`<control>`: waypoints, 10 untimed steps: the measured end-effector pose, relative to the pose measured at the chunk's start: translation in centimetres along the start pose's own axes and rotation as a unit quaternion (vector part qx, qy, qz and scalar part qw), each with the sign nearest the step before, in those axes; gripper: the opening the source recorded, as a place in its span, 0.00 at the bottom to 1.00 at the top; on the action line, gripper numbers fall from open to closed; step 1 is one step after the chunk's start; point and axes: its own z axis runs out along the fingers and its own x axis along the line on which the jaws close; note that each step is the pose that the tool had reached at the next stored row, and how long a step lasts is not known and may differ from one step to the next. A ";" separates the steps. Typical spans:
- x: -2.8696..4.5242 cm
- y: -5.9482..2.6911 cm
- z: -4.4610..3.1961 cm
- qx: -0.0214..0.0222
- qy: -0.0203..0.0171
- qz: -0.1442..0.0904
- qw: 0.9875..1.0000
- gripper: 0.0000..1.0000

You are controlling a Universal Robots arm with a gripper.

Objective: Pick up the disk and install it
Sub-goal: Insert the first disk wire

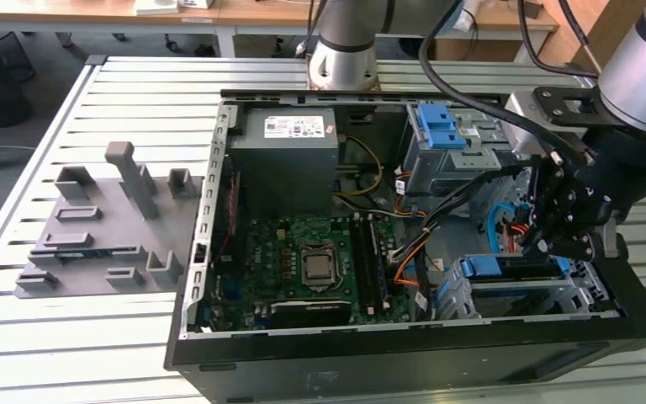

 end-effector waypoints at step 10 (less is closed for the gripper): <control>0.32 -0.15 0.04 -0.004 0.000 0.000 1.000 0.16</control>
